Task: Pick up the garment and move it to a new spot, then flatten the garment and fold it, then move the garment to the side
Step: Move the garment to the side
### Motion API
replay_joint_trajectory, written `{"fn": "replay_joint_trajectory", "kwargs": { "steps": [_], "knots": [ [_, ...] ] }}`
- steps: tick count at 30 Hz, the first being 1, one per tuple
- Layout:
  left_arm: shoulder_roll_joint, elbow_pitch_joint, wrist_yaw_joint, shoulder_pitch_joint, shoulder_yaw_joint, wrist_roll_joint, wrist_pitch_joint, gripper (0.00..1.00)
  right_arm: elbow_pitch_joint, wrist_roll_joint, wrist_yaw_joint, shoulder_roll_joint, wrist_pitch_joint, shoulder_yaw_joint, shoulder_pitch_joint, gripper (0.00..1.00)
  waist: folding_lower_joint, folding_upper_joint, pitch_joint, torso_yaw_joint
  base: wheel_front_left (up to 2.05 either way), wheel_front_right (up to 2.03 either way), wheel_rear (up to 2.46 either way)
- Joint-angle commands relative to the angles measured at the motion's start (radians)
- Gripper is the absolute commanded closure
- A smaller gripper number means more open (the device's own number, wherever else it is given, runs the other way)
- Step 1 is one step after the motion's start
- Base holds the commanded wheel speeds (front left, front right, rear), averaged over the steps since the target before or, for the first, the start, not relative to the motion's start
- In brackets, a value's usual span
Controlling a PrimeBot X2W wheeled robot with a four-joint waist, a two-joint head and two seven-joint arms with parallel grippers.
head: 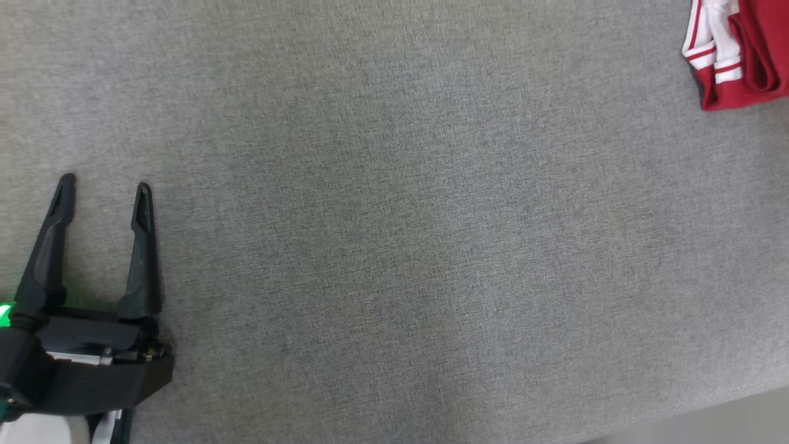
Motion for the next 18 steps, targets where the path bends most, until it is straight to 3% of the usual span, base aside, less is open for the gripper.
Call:
{"fn": "replay_joint_trajectory", "kwargs": {
  "steps": [1, 10, 18],
  "knots": [
    [-0.023, 0.063, 0.004, -0.002, -0.015, -0.015, 0.011, 0.00, 0.001, 0.004, 0.000, 0.014, -0.021, -0.005, 0.013, 0.00, 0.0000, 0.0000, -0.028, 0.011, 0.00, 0.00, 0.00],
    [-0.075, 0.094, 0.014, 0.043, 0.026, -0.020, 0.006, 0.00, -0.078, 0.032, 0.000, 0.116, -0.154, -0.045, 0.177, 0.00, 0.0000, 0.0000, -0.216, 0.071, 0.00, 0.00, 0.00],
    [-0.125, 0.170, 0.015, 0.116, 0.048, -0.024, 0.006, 0.00, -0.177, 0.027, 0.000, 0.268, -0.226, -0.130, 0.463, 0.00, 0.0000, 0.0000, -0.391, 0.134, 0.00, 0.00, 0.00]
  ]
}}
